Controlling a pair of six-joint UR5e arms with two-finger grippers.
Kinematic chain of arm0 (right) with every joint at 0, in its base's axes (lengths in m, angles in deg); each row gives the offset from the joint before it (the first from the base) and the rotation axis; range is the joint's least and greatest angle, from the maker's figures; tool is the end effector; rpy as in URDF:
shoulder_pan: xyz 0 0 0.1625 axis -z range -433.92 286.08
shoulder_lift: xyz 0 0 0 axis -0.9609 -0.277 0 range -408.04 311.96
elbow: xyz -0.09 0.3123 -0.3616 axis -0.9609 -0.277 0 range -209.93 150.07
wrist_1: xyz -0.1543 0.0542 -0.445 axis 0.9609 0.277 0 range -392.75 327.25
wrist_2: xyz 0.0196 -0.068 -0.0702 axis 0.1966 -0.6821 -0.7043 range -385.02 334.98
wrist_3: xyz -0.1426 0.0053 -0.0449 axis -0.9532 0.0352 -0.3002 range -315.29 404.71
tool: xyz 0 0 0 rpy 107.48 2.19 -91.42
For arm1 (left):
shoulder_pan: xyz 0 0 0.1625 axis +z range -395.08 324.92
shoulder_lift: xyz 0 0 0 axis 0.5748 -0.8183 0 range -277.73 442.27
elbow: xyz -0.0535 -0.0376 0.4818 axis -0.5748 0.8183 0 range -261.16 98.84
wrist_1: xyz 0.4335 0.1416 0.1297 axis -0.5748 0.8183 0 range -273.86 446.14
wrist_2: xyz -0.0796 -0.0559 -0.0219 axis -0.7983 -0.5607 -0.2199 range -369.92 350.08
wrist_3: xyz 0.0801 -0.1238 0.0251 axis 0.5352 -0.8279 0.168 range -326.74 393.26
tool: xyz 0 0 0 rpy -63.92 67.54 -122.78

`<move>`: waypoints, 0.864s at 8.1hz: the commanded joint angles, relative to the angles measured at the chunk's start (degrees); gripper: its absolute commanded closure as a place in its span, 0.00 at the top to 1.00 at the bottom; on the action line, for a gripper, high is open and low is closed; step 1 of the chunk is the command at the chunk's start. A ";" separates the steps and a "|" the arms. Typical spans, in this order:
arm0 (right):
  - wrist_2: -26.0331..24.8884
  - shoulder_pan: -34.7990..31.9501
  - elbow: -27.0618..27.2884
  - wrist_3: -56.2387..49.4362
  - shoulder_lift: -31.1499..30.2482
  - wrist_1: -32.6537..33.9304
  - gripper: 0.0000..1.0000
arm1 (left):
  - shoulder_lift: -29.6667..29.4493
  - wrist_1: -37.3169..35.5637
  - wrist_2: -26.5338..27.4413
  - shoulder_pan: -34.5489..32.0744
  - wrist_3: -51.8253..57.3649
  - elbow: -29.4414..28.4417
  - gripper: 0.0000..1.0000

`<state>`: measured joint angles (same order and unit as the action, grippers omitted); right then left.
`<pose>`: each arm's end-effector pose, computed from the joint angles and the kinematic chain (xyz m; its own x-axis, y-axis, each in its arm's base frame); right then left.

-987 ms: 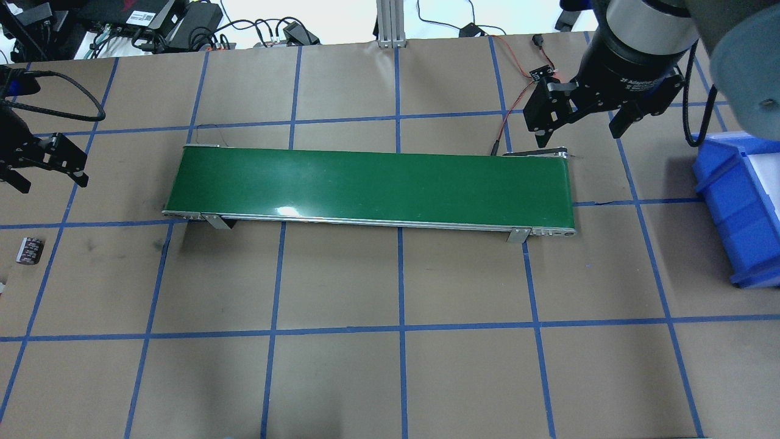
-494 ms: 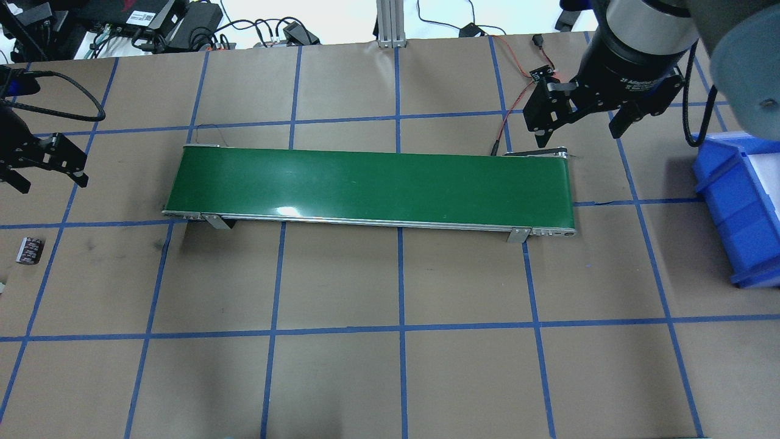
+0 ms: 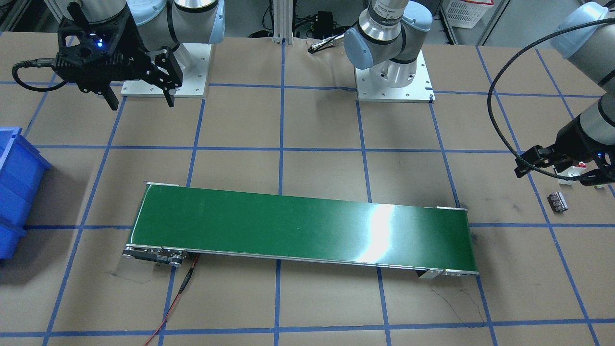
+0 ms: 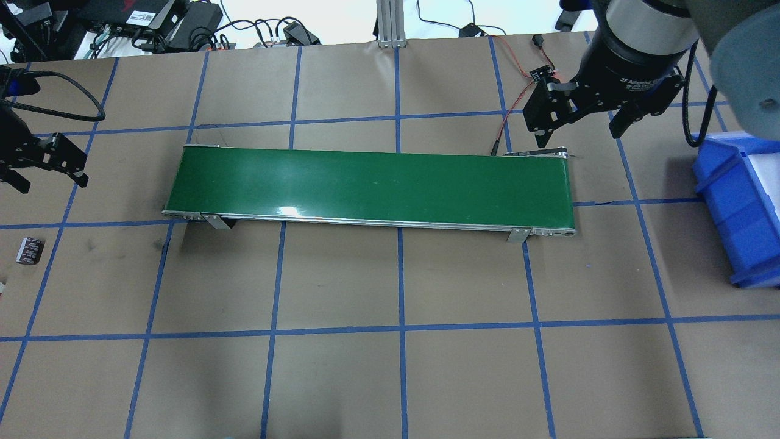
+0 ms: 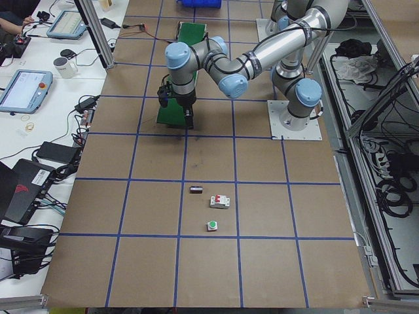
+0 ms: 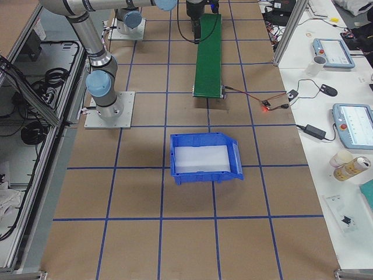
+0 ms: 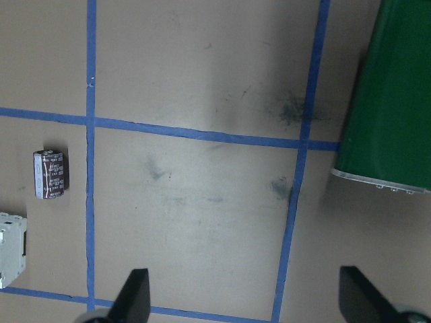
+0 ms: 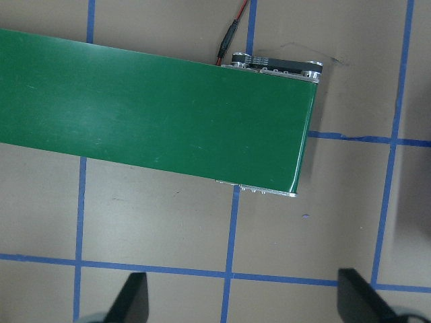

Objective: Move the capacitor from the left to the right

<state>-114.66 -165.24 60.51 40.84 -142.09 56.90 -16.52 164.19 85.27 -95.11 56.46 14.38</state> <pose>0.1463 -0.5246 0.5324 -0.9959 -0.0907 -0.0023 -0.0904 0.9943 -0.0570 0.2002 -0.5870 0.3773 -0.9913 -0.1134 -0.0666 -0.1183 0.9902 0.0739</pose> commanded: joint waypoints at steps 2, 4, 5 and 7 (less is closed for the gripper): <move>0.00 0.00 0.00 0.00 0.00 0.00 1.00 | 0.00 0.00 0.00 0.00 0.00 0.00 1.00; 0.00 0.00 0.00 0.00 0.00 0.00 1.00 | 0.00 -0.09 0.00 0.00 0.00 0.00 1.00; 0.00 0.00 0.00 0.00 0.00 0.00 1.00 | -0.26 -0.35 -0.09 0.09 0.09 0.00 1.00; 0.00 0.00 0.00 -0.09 0.00 0.00 1.00 | -1.48 -0.53 0.17 0.87 1.57 -0.09 1.00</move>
<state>-114.66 -165.24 60.51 40.84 -142.08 56.90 -16.89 163.82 85.25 -94.89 56.67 14.37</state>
